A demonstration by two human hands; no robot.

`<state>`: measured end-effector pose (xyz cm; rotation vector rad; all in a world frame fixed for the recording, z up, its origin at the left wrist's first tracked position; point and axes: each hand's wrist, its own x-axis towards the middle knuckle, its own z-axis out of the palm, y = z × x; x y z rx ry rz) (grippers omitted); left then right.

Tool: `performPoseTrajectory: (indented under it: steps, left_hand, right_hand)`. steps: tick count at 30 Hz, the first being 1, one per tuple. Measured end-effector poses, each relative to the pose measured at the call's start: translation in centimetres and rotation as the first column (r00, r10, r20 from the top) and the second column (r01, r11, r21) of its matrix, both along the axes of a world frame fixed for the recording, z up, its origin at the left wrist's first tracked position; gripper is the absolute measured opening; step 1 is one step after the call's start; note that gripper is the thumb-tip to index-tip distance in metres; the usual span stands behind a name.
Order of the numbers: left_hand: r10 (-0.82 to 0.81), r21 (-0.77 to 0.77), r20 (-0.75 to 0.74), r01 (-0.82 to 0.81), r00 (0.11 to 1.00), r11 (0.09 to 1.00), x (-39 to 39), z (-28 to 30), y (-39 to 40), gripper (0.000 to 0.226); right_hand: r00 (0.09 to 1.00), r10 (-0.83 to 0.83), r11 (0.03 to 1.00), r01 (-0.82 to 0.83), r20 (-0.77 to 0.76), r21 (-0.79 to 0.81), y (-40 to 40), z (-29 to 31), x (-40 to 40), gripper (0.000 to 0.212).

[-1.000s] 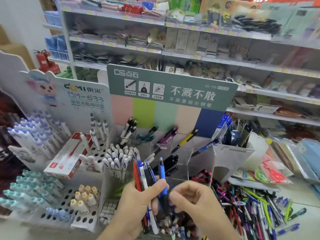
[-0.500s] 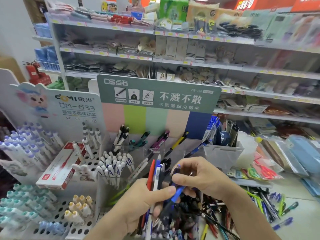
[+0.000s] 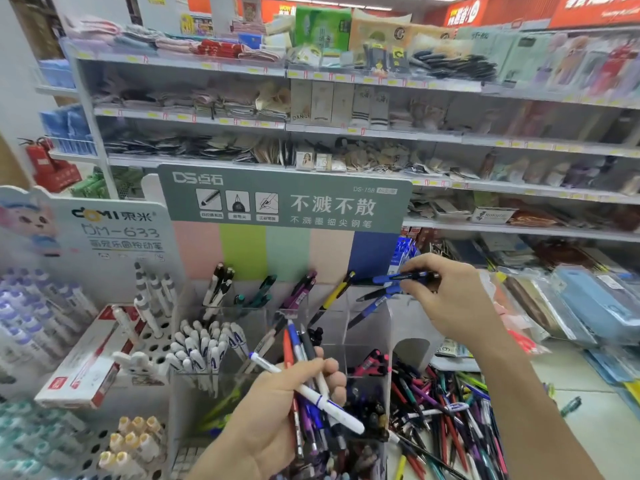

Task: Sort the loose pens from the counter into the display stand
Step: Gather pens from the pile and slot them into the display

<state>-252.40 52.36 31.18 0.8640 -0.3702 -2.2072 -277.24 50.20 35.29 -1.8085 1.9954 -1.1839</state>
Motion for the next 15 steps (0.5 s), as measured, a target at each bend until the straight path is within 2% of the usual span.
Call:
performPoseTrajectory:
  steps: [3, 5, 7, 11, 15]
  left_hand:
    - [-0.029, -0.018, -0.003, 0.029, 1.0, 0.999, -0.1, -0.1, 0.3, 0.03]
    - [-0.038, -0.024, -0.023, 0.037, 0.999, 0.999, 0.1, 0.1, 0.4, 0.029]
    - [-0.038, -0.022, -0.034, 0.037, 0.999, 0.999, 0.1, 0.4, 0.5, 0.026]
    - [-0.042, -0.057, 0.04, 0.044, 0.998, 0.997, -0.5, 0.6, 0.4, 0.016]
    - [-0.081, 0.003, 0.014, 0.081, 0.997, 0.997, -0.8, 0.6, 0.5, 0.026]
  right_hand:
    - [0.995, 0.037, 0.997, -0.031, -0.094, 0.069, -0.4, 0.4, 0.2, 0.024]
    - [0.996, 0.003, 1.0, -0.001, -0.089, 0.024, 0.1, 1.3, 0.0, 0.017]
    - [0.995, -0.027, 0.999, 0.025, -0.096, -0.022, 0.6, 2.1, -0.5, 0.017]
    - [0.98, 0.001, 0.999, 0.009, -0.198, 0.052, 0.1, 1.7, 0.0, 0.017]
    - [0.984, 0.032, 0.993, -0.012, -0.175, 0.116, -1.9, -0.8, 1.4, 0.028]
